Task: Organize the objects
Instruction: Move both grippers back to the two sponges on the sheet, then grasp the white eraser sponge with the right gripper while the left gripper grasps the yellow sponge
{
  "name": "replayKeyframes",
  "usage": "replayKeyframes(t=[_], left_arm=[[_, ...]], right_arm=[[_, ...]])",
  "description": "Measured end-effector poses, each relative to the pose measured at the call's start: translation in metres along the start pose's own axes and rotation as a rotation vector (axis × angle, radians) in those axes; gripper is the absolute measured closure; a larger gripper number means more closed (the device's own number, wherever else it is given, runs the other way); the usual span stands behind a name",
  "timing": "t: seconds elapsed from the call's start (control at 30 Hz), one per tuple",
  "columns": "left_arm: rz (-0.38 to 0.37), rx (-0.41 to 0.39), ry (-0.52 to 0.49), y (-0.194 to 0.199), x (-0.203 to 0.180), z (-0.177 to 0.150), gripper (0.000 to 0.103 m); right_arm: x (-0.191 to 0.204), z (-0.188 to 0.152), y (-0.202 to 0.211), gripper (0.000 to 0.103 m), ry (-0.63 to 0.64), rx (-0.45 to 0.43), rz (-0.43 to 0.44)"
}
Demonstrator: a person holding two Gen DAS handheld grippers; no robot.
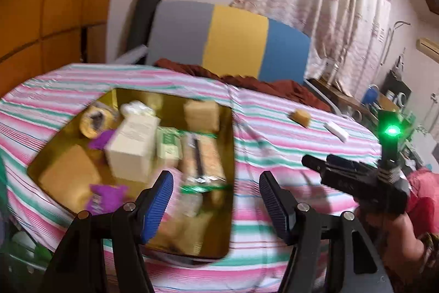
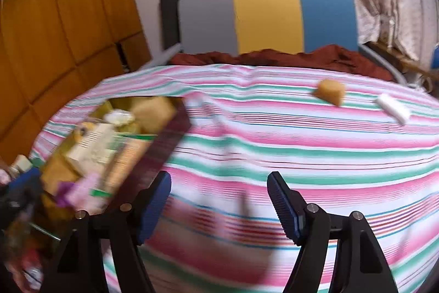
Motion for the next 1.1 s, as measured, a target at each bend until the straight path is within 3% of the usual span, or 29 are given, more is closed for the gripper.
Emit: replayKeyframes(t=[0.2,0.3,0.47,0.7,0.9,1.1], left_arm=[[-0.091,0.084,-0.059,-0.019,-0.041,-0.006,0.037],[-0.095,0.102,-0.108,-0.027,-0.061,-0.006,0.037],[-0.111,0.154,-0.156,-0.045,-0.083,-0.008,0.037],[-0.095,0.239,-0.116,-0.068,-0.083,-0.007,0.037],[-0.066,0.254,-0.139,-0.073,-0.087,0.0,0.037],[-0.076,0.272,-0.159,-0.085,-0.099,0.005,0.037]], right_arm=[[-0.09,0.007,-0.015,0.026,-0.045,0.045,-0.143],[-0.136,0.018,-0.021,0.019,-0.072,0.074,-0.191],[-0.205,0.044,-0.036,0.019,-0.041,0.121,-0.334],[-0.278,0.105,-0.055,0.018,-0.055,0.136,-0.435],[-0.319,0.141,-0.092,0.018,-0.042,0.221,-0.41],[-0.343,0.136,-0.119,0.02,-0.063,0.271,-0.311]])
Point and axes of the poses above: each gripper's, at about its wrist camera, not at the fingertips, and y roughly against the way its jaws point, x to its left, z to its top, the point moved 3 cm from there along -y, roughly the way its jaws point, and after that the axes turned 9 degrees about x, right-handed, at the moved point
